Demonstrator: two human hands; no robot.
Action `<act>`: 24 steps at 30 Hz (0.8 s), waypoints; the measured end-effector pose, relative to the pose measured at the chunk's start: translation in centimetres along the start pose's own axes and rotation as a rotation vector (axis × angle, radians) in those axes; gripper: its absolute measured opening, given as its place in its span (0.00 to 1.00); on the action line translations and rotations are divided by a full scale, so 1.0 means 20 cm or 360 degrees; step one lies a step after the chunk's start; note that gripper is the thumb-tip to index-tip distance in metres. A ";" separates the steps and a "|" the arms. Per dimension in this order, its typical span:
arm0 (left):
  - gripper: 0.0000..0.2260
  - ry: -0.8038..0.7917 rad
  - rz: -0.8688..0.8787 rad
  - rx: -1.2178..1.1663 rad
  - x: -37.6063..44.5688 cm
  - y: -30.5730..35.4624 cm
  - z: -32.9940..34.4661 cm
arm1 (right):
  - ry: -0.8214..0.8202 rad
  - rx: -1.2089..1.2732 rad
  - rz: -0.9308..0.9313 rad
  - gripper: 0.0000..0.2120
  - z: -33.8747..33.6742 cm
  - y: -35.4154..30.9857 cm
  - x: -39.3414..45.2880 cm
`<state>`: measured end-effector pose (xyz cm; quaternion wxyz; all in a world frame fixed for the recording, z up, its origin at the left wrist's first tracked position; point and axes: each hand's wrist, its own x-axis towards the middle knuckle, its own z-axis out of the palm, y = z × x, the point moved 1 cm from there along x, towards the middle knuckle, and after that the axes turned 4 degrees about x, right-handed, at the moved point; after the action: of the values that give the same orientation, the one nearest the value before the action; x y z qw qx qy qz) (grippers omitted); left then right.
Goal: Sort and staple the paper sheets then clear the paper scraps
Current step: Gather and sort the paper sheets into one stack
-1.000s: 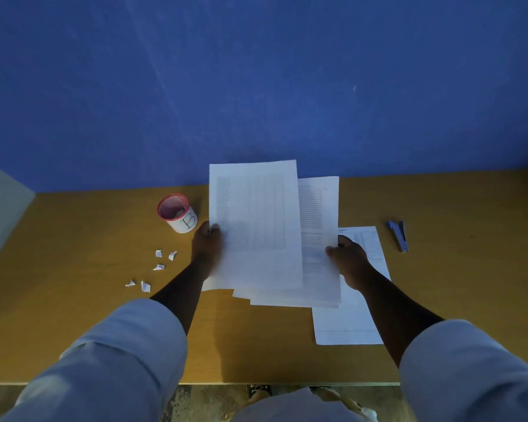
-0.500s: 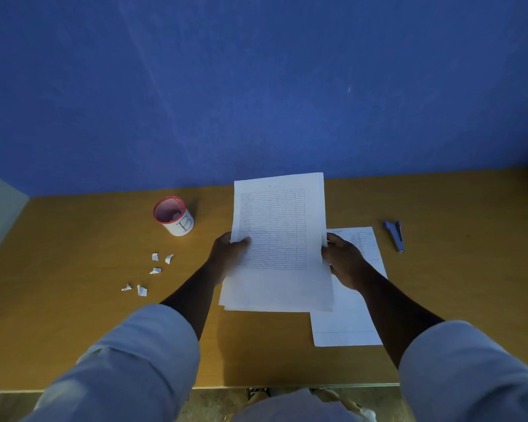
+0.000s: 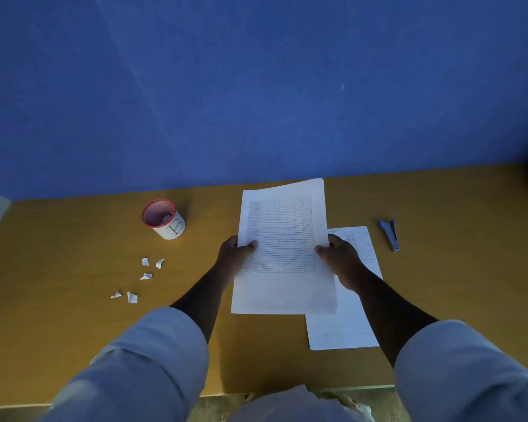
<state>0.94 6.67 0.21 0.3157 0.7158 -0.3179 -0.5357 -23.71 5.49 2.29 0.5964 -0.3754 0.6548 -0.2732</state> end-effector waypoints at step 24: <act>0.46 0.0533 -0.0258 0.1206 0.13 -0.22 0.31 | 0.0405 -0.0233 0.0124 0.09 -0.22 0.07 0.03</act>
<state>-3.90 6.48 -6.09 0.0343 0.8812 -0.3792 -0.2803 -28.31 5.36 1.39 0.4898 -0.3546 0.7573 -0.2468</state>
